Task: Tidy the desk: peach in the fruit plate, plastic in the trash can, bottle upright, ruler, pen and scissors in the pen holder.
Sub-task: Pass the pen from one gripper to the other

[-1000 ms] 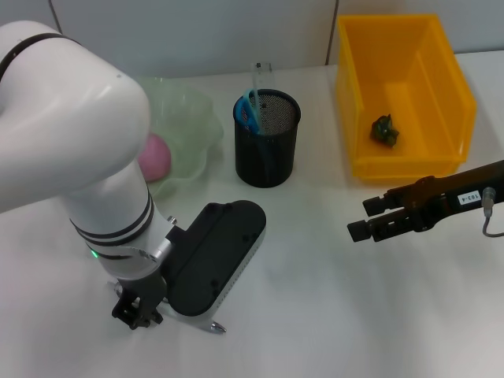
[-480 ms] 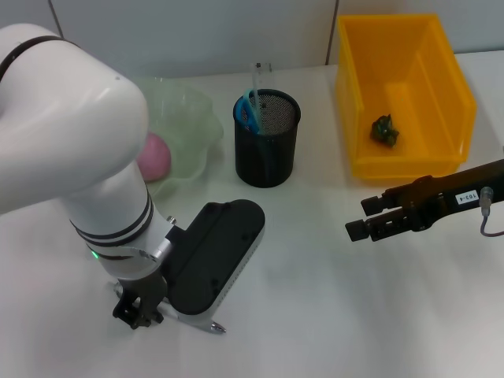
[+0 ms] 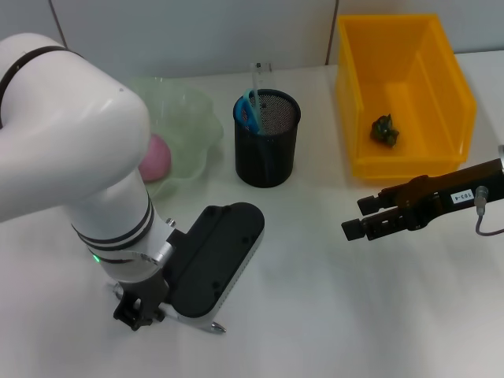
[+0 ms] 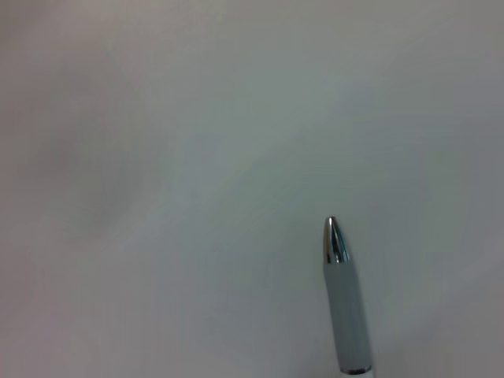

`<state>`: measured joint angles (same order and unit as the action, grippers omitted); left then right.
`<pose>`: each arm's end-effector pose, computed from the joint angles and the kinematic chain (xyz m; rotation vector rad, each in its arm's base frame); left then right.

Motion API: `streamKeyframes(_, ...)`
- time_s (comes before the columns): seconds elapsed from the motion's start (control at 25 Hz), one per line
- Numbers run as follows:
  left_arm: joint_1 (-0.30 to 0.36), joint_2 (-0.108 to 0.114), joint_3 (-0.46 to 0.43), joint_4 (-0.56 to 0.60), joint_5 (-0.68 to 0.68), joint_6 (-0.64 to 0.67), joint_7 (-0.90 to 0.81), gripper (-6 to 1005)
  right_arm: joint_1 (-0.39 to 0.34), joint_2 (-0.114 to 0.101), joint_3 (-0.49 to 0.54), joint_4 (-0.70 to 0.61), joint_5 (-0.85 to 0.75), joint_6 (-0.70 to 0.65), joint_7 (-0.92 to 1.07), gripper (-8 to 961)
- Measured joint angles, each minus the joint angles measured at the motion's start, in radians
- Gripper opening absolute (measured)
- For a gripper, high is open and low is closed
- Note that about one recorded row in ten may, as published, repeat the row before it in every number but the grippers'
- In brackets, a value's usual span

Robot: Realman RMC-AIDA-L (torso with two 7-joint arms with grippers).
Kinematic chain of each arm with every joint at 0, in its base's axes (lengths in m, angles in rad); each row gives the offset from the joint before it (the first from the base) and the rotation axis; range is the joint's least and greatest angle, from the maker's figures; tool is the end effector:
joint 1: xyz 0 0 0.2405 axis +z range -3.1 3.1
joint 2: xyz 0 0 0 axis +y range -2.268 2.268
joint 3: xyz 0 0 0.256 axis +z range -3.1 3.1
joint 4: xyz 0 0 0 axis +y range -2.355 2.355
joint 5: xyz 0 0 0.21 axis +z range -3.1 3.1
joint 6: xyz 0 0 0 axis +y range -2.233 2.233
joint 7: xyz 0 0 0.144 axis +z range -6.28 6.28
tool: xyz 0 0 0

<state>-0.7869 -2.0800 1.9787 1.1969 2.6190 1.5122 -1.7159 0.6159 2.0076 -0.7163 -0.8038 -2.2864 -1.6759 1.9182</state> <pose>-0.1518 0.3172 -0.0919 2.5993 -0.9230 -1.1027 0.2589 0.3435 0.0334 -2.8024 1.1324 0.2965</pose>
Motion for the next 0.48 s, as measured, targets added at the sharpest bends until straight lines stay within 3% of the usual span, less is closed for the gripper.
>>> streamKeyframes(0.48, 0.002, 0.000, 0.002, 0.006, 0.001, 0.001, -0.025, 162, 0.003, -0.005, -0.001, 0.000, -0.002, 0.000, -0.002, 839)
